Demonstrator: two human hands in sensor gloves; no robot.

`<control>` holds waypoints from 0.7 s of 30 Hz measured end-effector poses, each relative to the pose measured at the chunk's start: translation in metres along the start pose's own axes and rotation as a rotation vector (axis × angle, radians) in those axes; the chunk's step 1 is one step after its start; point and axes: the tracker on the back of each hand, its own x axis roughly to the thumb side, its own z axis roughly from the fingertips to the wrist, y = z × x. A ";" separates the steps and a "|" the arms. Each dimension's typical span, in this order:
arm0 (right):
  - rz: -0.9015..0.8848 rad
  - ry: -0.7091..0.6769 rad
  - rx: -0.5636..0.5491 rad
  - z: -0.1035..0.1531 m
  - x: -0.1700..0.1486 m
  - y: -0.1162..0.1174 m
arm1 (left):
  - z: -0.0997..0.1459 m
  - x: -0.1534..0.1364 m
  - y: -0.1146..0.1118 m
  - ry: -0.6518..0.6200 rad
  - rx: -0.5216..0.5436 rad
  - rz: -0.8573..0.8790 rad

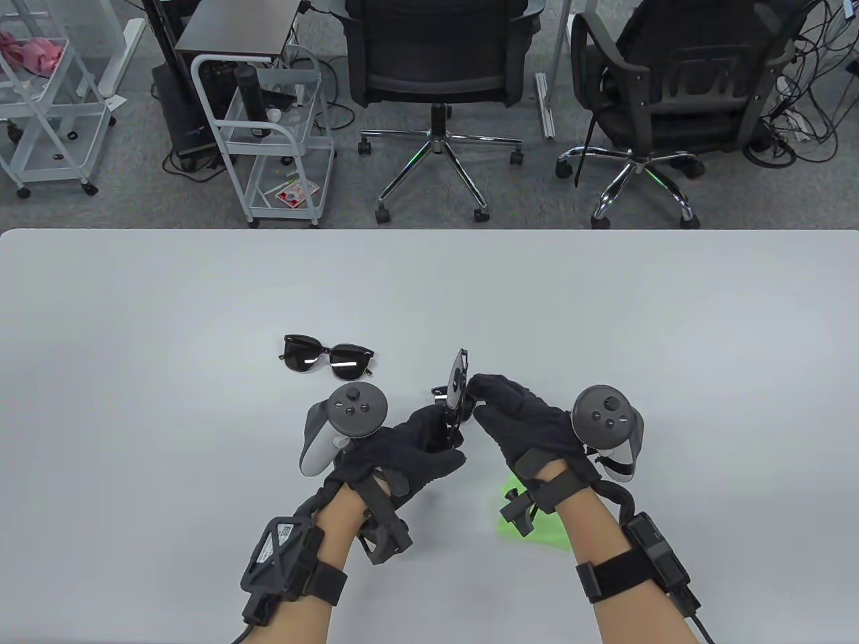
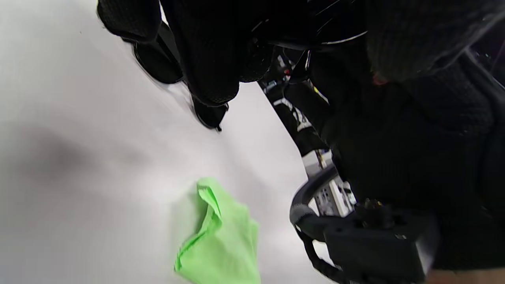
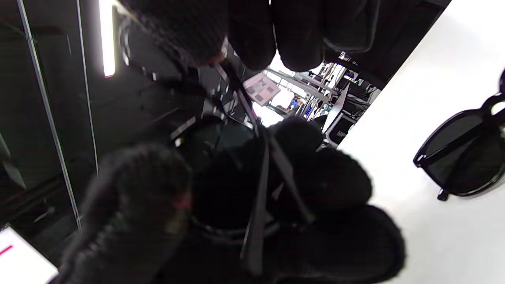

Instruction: Dust sunglasses

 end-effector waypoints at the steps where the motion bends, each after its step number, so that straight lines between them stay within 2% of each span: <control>1: 0.035 -0.003 0.003 0.000 0.003 0.001 | 0.000 0.002 -0.002 -0.004 -0.005 -0.005; 6: 0.055 0.004 -0.023 0.001 0.005 -0.005 | 0.000 0.006 -0.004 -0.014 -0.025 -0.055; 11: 0.238 0.012 -0.082 0.004 0.004 -0.021 | 0.002 0.003 0.001 0.044 0.034 -0.157; 14: 0.433 -0.004 -0.166 0.006 0.008 -0.029 | 0.005 0.001 0.006 0.116 0.106 -0.315; 16: 0.569 -0.019 -0.218 0.008 0.009 -0.033 | 0.006 0.000 0.009 0.181 0.135 -0.509; 18: 0.637 -0.033 -0.209 0.008 0.007 -0.033 | 0.006 0.000 0.009 0.208 0.146 -0.604; 21: 0.636 -0.024 -0.219 0.007 0.004 -0.032 | 0.004 0.001 0.006 0.196 0.116 -0.541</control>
